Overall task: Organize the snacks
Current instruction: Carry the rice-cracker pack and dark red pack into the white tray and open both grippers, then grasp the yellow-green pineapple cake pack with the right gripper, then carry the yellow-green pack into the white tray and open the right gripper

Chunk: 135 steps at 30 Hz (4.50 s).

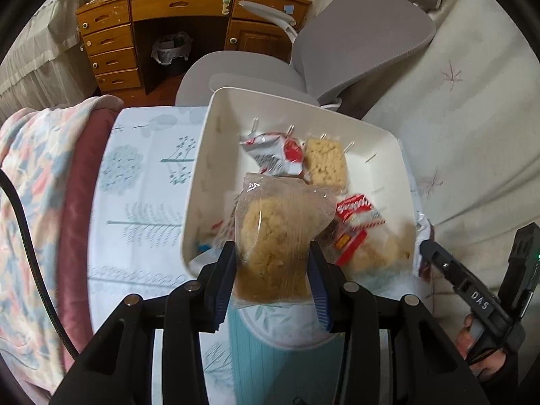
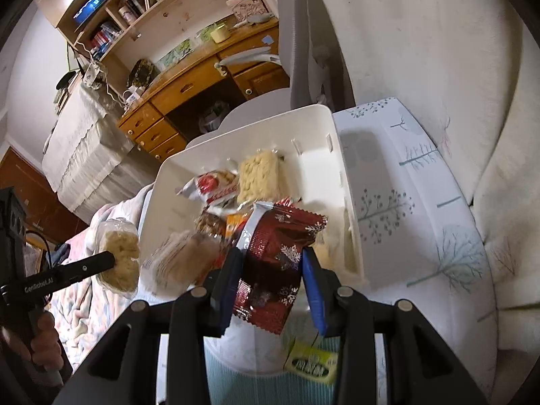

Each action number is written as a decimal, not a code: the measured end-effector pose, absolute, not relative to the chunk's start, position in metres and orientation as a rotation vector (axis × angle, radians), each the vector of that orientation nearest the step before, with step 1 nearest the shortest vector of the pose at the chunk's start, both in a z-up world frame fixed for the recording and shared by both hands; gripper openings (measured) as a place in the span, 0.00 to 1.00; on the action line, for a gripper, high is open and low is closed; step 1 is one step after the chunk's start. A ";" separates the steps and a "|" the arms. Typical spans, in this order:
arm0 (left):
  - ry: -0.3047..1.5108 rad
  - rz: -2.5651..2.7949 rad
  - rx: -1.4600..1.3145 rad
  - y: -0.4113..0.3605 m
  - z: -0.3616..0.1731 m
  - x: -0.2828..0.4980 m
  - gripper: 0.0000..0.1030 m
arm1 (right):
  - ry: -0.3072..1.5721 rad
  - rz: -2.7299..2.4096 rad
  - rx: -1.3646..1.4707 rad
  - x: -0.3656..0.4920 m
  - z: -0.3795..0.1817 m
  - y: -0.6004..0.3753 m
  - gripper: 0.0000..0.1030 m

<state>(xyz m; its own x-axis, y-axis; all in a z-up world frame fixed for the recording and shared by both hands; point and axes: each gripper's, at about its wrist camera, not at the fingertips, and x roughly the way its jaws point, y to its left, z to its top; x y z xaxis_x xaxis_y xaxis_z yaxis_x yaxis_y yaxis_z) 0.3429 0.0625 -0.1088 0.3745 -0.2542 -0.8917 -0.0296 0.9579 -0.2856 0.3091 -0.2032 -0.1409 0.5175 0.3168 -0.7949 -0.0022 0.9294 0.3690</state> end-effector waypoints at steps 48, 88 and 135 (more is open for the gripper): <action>1.288 0.016 -0.167 0.071 -0.119 0.195 0.82 | 1.369 -0.098 0.569 0.219 -0.233 -0.209 0.80; 1.397 0.105 -0.180 0.107 -0.148 0.178 0.82 | 1.464 -0.095 0.487 0.234 -0.248 -0.155 0.52; 1.232 -0.203 -0.123 0.119 -0.104 0.122 0.87 | 1.101 0.064 0.157 0.178 -0.157 -0.114 0.82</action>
<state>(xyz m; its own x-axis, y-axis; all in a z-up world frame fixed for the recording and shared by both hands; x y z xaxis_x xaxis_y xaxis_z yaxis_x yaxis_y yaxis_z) 0.1222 0.1187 -0.1041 0.3179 -0.2203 -0.9222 0.0879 0.9753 -0.2027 0.1781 -0.1136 -0.1572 0.4524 0.1297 -0.8823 0.0263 0.9870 0.1586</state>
